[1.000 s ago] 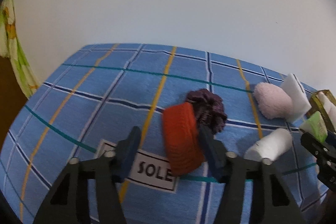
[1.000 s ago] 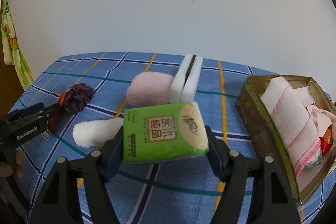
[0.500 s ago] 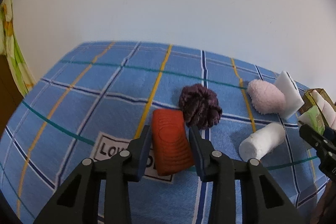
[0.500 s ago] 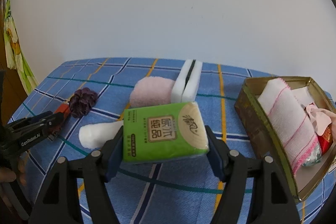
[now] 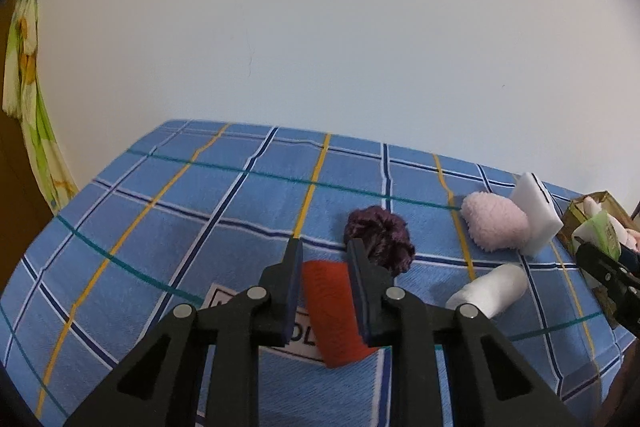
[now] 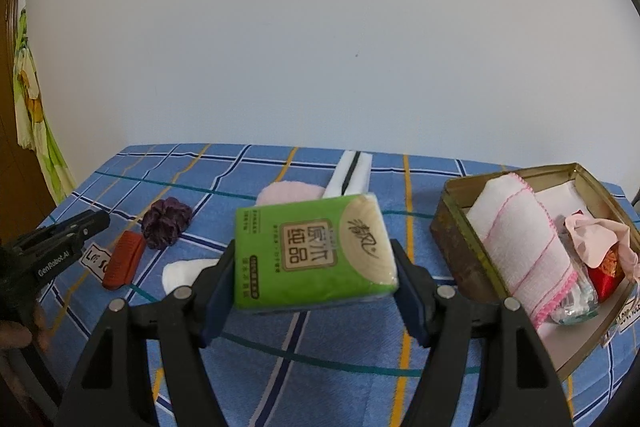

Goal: Organize soft objects

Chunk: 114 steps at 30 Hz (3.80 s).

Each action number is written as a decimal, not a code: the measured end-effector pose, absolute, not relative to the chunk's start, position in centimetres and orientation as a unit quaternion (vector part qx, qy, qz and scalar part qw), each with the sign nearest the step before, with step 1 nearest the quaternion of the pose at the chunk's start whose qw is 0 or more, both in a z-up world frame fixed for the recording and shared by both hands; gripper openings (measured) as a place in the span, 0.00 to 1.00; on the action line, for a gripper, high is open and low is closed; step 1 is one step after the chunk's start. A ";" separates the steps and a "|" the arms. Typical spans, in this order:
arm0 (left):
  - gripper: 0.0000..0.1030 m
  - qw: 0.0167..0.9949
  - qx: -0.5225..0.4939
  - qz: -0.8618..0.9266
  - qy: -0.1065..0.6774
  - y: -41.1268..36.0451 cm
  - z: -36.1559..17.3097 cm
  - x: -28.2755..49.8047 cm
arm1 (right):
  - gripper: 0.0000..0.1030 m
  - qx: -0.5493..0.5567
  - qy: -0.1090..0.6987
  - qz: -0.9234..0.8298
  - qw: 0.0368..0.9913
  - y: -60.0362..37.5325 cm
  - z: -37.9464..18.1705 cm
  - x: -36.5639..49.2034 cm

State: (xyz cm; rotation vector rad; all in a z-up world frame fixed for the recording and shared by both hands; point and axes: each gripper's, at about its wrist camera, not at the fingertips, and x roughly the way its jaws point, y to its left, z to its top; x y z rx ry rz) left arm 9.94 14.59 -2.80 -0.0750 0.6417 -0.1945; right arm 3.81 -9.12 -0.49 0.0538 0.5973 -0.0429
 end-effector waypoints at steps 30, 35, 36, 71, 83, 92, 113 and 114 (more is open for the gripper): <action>0.37 0.905 -0.056 -0.091 0.413 14.1 -6.3 12.1 | 0.69 0.051 0.285 -0.009 0.957 -9.9 0.7 3.0; 0.37 0.920 -0.071 -0.086 0.377 14.0 -5.1 11.1 | 0.69 0.061 0.278 -0.004 0.959 -10.2 1.0 2.8; 0.37 0.923 -0.070 -0.084 0.369 13.7 -4.9 10.8 | 0.69 0.063 0.276 -0.005 0.959 -10.3 1.1 2.7; 0.38 0.963 -0.023 -0.130 0.233 1.6 1.7 3.0 | 0.69 0.026 0.166 -0.029 0.985 -15.7 3.9 -3.2; 0.35 0.961 -0.011 -0.174 0.215 -3.3 3.4 1.7 | 0.69 0.037 0.149 -0.063 0.986 -19.6 4.5 -4.1; 0.35 0.959 0.006 -0.182 0.216 -4.0 3.9 2.3 | 0.69 0.052 0.148 -0.091 0.984 -22.8 4.7 -4.2; 0.60 0.929 -0.026 -0.183 0.320 1.7 -0.4 5.9 | 0.69 0.075 0.165 -0.101 0.978 -23.9 4.8 -3.5; 0.61 0.927 -0.031 -0.185 0.324 1.4 -0.4 6.2 | 0.69 0.075 0.165 -0.102 0.978 -23.9 4.8 -3.4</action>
